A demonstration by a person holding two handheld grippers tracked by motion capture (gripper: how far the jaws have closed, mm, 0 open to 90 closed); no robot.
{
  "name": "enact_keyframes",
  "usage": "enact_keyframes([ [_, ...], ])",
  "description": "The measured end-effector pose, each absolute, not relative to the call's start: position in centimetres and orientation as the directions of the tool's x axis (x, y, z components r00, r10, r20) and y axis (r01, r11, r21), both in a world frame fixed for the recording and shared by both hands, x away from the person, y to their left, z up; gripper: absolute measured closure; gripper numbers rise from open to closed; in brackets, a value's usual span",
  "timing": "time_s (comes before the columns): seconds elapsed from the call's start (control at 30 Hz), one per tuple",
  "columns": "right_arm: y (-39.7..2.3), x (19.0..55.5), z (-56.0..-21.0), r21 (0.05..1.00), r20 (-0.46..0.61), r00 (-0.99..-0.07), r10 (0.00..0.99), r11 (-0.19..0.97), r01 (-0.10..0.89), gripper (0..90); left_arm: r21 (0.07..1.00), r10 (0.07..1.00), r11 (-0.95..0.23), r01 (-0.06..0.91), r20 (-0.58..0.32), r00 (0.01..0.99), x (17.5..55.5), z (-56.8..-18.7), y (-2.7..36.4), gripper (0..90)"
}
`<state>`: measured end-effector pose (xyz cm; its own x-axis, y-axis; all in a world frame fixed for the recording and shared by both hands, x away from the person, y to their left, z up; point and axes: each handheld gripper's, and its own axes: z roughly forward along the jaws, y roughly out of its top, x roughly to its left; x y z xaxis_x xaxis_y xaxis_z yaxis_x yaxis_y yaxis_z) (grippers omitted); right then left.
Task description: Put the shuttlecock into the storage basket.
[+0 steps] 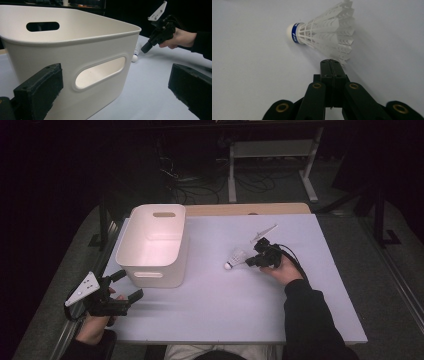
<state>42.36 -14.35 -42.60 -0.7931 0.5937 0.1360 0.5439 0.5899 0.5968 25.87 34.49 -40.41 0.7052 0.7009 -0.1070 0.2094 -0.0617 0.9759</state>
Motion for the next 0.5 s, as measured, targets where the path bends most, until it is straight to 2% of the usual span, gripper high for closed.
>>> enact_keyframes([
  [0.5, -14.2, 44.4, -43.4, 0.610, 0.168, -0.761, 0.627, 0.540, 0.579, 88.9, 0.976, 0.702, -0.063, 0.210, -0.107, 0.704, 25.9, -40.4, 34.5, 0.0],
])
